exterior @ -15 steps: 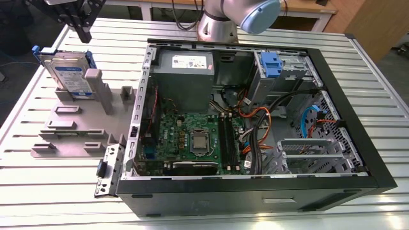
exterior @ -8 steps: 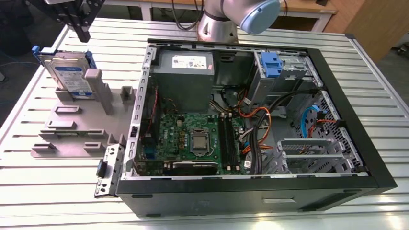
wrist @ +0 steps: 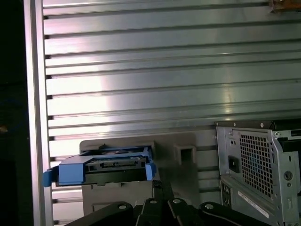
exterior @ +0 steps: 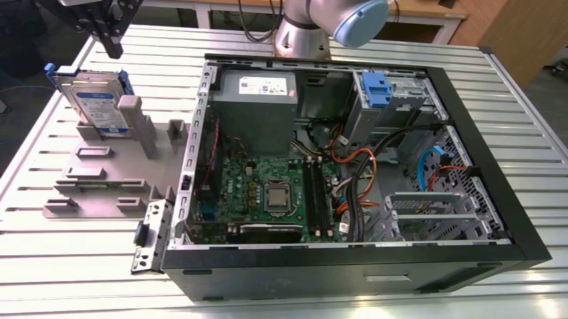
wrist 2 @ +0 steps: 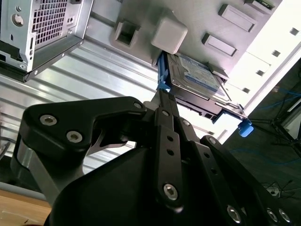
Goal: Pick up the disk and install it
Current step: 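Reach for the disk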
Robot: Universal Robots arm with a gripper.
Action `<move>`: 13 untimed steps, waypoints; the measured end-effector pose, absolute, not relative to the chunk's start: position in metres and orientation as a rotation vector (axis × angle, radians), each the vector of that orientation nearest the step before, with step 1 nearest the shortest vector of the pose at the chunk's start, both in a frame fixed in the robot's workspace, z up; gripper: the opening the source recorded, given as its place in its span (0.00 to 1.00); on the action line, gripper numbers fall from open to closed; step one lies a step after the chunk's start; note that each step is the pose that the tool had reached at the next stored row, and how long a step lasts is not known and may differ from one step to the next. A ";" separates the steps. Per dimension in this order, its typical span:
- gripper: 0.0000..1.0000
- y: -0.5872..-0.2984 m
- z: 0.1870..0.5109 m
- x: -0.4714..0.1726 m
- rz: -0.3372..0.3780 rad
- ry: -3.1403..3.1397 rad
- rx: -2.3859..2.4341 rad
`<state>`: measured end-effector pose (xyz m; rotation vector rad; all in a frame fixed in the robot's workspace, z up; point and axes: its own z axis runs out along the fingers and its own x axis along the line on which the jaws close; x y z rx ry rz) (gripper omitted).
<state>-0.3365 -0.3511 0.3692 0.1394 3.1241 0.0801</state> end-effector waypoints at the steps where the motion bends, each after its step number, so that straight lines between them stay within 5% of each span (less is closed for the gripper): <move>1: 0.11 -0.351 0.369 -0.338 0.080 3.124 0.139; 13: 0.11 -0.350 0.369 -0.345 0.081 3.127 0.075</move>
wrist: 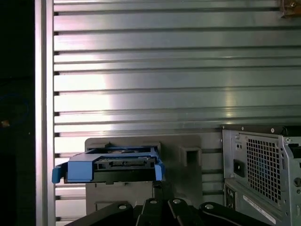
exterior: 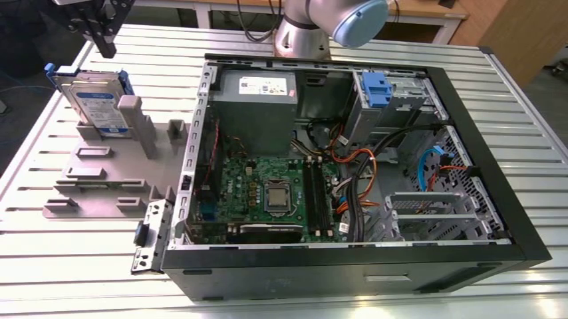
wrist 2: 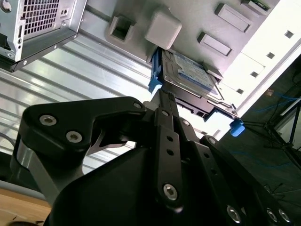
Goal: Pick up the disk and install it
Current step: 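Reach for the disk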
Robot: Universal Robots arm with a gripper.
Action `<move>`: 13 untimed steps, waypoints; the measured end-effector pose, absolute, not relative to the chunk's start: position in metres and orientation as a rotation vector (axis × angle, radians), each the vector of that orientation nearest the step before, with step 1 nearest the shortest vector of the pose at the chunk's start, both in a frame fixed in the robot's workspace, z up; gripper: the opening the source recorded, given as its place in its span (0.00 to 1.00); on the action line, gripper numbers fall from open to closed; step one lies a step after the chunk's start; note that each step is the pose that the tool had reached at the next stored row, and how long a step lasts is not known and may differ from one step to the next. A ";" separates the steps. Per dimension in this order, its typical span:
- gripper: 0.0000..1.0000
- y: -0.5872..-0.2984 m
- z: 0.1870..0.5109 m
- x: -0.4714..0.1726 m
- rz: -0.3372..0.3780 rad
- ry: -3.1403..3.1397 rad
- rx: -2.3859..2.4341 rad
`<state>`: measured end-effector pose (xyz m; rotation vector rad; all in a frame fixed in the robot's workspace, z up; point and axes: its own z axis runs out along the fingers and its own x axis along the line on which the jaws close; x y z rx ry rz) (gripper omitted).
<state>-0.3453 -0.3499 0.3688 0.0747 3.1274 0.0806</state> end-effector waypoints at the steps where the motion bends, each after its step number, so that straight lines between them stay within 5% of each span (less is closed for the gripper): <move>1: 0.11 -0.350 0.369 -0.346 0.080 3.127 0.075; 13: 0.11 -0.349 0.368 -0.361 0.080 3.127 0.075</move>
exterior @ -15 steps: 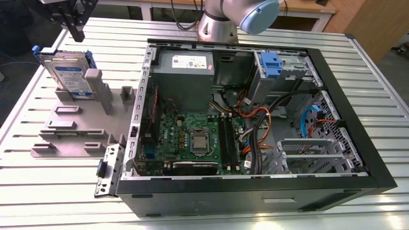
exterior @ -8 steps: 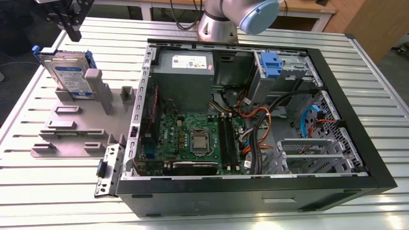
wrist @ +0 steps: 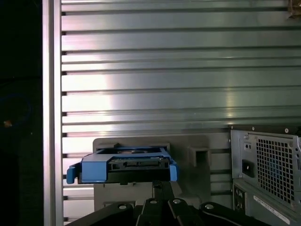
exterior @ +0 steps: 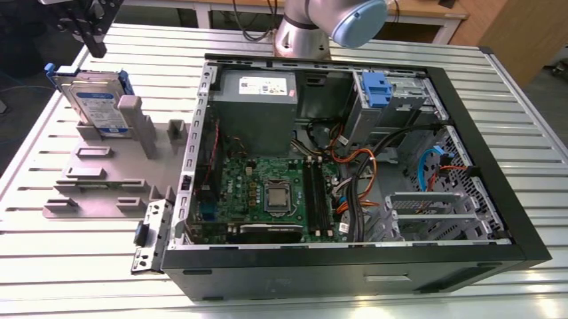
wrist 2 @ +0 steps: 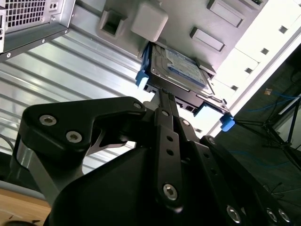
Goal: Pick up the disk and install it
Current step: 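Reach for the disk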
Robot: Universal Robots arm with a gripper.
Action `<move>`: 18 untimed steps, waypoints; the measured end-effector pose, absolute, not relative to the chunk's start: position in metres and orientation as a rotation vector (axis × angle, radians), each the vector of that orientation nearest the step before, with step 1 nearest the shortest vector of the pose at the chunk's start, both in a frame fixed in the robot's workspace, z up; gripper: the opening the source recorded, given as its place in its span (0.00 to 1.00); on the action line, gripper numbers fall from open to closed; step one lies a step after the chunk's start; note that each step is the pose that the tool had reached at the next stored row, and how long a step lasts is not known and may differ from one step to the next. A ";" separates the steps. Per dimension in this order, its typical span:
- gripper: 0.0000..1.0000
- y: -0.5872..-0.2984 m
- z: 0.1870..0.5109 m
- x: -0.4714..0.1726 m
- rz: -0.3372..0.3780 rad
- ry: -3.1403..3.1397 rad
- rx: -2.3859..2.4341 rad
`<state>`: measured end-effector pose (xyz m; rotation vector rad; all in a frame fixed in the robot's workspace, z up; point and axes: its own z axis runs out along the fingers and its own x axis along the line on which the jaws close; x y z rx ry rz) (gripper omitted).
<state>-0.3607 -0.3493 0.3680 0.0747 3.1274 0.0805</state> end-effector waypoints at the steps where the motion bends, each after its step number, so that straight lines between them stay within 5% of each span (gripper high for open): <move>1: 0.11 -0.349 0.368 -0.362 0.080 3.127 0.075; 18: 0.11 -0.349 0.364 -0.377 0.081 3.127 0.075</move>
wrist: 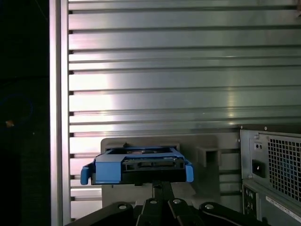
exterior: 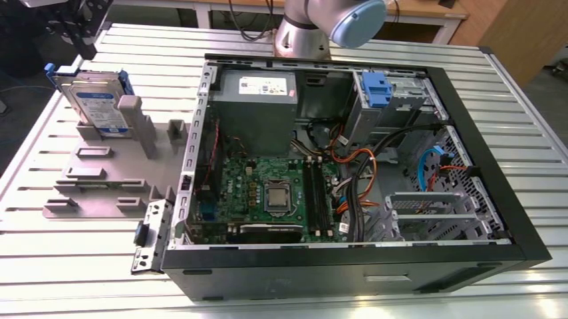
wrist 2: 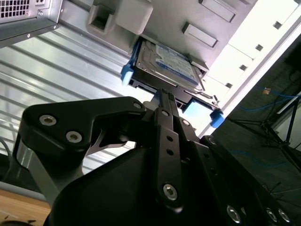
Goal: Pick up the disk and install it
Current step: 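Reach for the disk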
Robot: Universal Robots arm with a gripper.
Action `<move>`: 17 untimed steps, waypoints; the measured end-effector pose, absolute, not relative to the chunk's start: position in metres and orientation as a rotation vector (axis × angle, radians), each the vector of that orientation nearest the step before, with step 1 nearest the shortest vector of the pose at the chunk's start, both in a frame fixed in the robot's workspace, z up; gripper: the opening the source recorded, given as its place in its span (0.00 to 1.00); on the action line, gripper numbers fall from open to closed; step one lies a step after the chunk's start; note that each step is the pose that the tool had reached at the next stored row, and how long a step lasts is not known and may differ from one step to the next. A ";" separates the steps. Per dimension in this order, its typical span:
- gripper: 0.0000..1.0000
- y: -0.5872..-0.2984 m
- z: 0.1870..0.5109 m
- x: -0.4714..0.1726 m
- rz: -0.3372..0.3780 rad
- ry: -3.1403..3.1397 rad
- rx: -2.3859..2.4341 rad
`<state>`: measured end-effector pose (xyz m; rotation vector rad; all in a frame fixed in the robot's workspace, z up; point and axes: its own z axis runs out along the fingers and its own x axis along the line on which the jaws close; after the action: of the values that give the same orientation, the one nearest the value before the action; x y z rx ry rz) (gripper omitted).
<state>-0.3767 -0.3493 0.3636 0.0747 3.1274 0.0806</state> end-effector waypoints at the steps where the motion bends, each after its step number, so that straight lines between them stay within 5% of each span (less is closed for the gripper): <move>1: 0.11 -0.349 0.363 -0.378 0.081 3.127 0.075; 17: 0.11 -0.349 0.361 -0.399 0.080 3.128 0.075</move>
<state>-0.3987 -0.3493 0.3610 0.0748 3.1275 0.0805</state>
